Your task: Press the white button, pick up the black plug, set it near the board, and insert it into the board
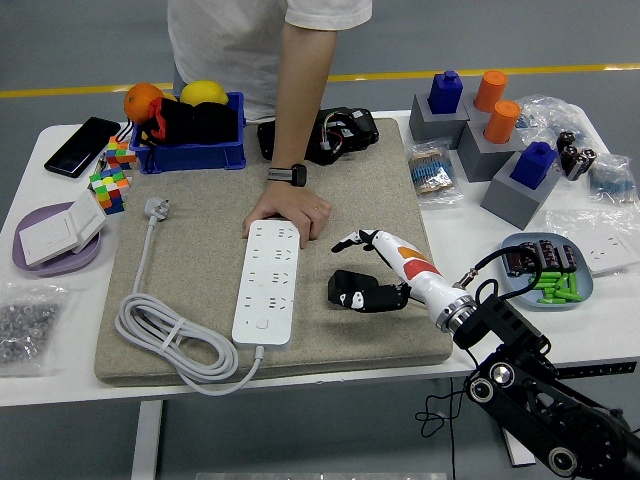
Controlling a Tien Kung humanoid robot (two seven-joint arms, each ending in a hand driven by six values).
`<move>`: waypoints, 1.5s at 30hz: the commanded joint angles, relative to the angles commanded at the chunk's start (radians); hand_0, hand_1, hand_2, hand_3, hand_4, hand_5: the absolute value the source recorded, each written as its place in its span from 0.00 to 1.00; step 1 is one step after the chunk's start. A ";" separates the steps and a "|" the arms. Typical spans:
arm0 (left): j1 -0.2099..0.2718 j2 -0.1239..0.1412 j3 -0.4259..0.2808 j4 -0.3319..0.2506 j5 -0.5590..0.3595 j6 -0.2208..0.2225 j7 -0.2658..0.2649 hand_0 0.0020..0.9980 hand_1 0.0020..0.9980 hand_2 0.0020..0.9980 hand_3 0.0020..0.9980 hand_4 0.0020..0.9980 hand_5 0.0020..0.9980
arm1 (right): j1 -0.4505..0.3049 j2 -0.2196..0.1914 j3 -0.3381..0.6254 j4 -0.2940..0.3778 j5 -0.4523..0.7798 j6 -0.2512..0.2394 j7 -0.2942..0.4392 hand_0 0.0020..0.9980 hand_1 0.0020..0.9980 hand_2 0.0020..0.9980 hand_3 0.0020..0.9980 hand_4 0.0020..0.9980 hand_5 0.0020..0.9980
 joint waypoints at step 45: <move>-0.004 -0.002 0.007 0.000 -0.004 -0.001 -0.001 0.65 0.64 0.63 0.68 0.51 0.10 | 0.011 0.029 -0.030 -0.159 0.038 -0.058 0.050 0.66 0.67 0.63 0.42 0.87 0.13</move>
